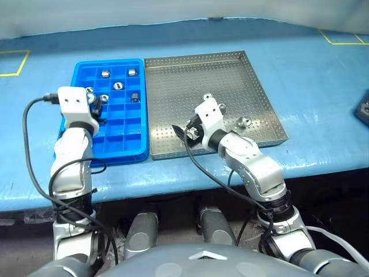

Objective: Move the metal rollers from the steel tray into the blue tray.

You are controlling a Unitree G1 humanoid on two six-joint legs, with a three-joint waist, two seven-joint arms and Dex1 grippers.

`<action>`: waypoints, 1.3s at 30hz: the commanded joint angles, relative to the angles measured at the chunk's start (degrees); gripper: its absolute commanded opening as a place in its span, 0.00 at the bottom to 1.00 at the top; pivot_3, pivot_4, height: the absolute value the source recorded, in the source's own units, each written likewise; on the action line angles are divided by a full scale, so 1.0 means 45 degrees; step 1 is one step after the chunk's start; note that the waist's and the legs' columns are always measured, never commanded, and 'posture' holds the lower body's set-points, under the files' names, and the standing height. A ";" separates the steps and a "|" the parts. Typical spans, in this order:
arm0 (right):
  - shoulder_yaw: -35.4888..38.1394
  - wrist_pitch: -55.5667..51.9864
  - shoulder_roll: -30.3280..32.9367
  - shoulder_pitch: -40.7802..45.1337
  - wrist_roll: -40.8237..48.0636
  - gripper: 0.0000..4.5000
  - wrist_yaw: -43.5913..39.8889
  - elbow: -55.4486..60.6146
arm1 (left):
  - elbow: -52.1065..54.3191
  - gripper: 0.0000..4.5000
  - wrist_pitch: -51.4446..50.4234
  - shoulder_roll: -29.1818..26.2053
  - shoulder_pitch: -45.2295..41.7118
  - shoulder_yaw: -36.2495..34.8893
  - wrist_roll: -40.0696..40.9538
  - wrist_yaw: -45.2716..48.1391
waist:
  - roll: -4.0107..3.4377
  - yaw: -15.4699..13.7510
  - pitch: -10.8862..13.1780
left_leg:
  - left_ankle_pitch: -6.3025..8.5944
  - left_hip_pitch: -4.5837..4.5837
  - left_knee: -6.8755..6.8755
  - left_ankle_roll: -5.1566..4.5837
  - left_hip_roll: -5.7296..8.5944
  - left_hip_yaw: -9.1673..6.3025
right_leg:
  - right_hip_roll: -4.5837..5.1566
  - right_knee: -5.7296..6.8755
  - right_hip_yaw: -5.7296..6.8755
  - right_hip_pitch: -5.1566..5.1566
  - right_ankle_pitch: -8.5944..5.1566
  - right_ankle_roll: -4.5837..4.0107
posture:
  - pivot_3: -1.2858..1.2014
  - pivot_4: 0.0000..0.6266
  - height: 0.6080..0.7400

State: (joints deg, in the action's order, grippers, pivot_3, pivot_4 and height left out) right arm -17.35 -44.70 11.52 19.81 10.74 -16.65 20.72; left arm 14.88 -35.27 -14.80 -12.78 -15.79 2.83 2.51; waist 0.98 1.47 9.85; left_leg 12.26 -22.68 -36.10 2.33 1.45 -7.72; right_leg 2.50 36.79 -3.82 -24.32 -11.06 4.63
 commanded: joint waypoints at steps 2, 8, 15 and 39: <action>-0.0197 0.0686 -0.0227 0.0245 -0.0127 1.00 -0.0297 0.0072 | -0.0533 0.38 0.0957 -0.0066 -0.0446 -0.0382 0.0046 -0.0304 | 0.0003 -0.0197 -0.0002 | -0.0007 0.0001 0.0000 0.0004 0.0001 -0.0007 | 0.0000 -0.0002 0.0009 0.0006 0.0001 -0.0001 | 0.55 0.24 1.00; -0.0315 0.0739 -0.0355 0.0043 -0.0256 1.00 -0.0269 0.0147 | -0.3033 0.38 0.1428 -0.0500 -0.1391 -0.0529 -0.0221 -0.0741 | 0.0003 -0.0152 -0.0002 | -0.0026 0.0005 0.0002 0.0014 -0.0001 -0.0009 | -0.0002 0.0002 0.0015 0.0004 0.0011 -0.0008 | 0.54 0.24 1.00; -0.0016 0.0487 -0.0304 -0.0478 -0.0371 1.00 0.0036 0.0616 | -0.4310 0.38 0.1351 -0.0780 -0.1791 -0.0321 -0.0699 -0.1577 | 0.0006 0.0051 -0.0003 | -0.0025 -0.0002 0.0020 0.0014 -0.0001 -0.0009 | 0.0000 -0.0002 0.0013 -0.0010 0.0015 -0.0014 | 0.52 0.24 1.00; 0.1450 -0.0550 0.1356 -0.2248 -0.0095 1.00 -0.0092 0.2251 | -0.1245 0.99 0.1042 -0.2419 -0.2850 0.7487 0.1265 0.7917 | 0.0004 0.0426 -0.0004 | -0.0037 0.0001 0.0021 0.0015 -0.0004 0.0010 | -0.0002 0.0000 0.0000 -0.0008 0.0012 -0.0030 | 0.50 0.24 1.00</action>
State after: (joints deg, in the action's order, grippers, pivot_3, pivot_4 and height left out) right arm -11.66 -46.90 16.93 10.34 9.58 -16.06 27.54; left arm 9.12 -31.97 -25.14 -24.31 16.57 9.32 35.93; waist 1.00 3.39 9.83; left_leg 12.10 -22.67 -36.00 2.39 1.43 -7.68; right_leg 2.49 36.79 -3.82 -24.35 -11.06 4.40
